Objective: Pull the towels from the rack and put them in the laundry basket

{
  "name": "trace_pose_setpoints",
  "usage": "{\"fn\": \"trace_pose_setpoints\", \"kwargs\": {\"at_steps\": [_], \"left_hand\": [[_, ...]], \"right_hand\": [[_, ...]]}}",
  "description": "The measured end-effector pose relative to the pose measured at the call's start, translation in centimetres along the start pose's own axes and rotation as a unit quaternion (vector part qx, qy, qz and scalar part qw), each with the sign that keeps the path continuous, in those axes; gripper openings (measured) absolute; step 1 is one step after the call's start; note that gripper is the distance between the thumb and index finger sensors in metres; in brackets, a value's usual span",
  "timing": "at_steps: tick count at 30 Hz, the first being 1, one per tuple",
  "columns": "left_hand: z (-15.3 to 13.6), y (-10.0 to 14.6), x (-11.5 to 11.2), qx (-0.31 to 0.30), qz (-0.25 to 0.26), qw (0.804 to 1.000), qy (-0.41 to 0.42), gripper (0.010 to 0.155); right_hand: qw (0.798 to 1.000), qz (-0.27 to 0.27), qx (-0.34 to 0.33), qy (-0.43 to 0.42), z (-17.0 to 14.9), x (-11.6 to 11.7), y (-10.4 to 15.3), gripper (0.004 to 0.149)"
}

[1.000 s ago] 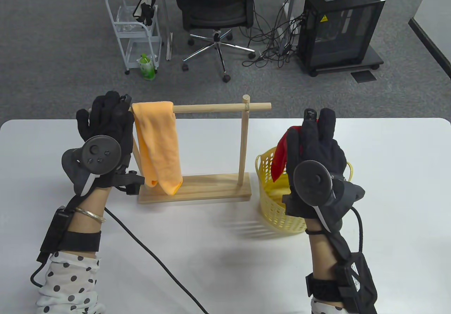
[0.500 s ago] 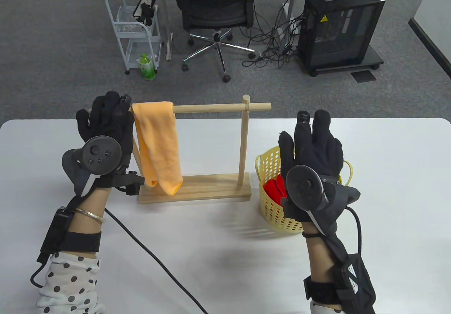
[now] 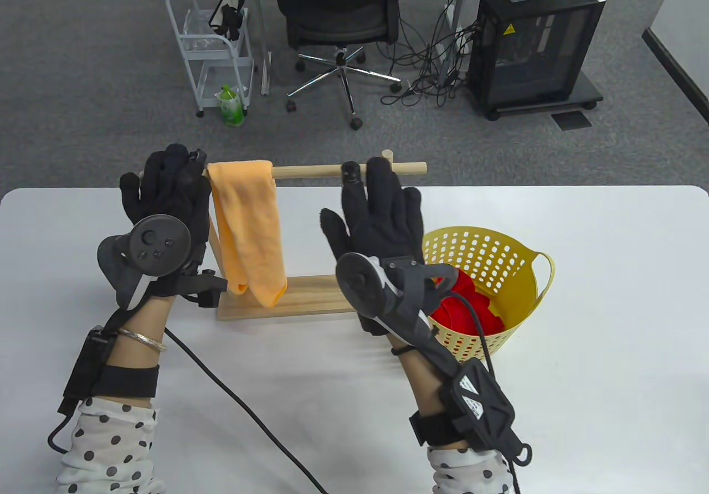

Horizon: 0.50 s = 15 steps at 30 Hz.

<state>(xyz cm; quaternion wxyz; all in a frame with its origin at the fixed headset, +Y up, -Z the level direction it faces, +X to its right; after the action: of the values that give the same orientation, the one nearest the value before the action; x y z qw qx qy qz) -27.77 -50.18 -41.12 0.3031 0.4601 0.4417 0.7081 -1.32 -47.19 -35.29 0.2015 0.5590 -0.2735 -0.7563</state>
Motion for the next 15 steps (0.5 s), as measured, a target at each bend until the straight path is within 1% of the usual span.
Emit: {"fn": "trace_pose_setpoints", "kwargs": {"at_steps": [3,7,12,15], "left_hand": [[0.0,0.0,0.0,-0.001,0.000,1.000,0.002,0.046],[0.0,0.0,0.0,-0.003,0.001,1.000,0.006,0.046],[-0.1,0.0,0.0,-0.003,-0.002,1.000,0.010,0.045],[-0.1,0.1,0.0,-0.005,0.000,1.000,0.010,0.045]], "right_hand": [[1.000,0.006,-0.015,-0.015,2.8,1.5,-0.5,0.068],[0.999,0.018,-0.017,-0.037,5.6,3.3,-1.1,0.069],[0.997,0.046,0.001,-0.064,8.0,5.7,-1.3,0.071],[0.997,0.049,0.010,-0.054,8.8,6.8,-1.6,0.073]]}}
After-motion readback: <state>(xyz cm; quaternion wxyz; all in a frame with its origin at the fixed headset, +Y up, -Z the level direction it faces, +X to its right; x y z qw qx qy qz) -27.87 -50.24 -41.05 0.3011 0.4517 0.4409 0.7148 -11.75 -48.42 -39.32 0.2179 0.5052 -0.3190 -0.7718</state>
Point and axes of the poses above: the tracker on the back of each hand, its own z axis roughly to the thumb side, its own y axis roughly from the fingertips to the wrist, x = y × z, the point moved 4 cm from there along -y, roughly from the wrist to the fingertips, and after that the axes turned 9 degrees about -z, right-handed, at the moved point
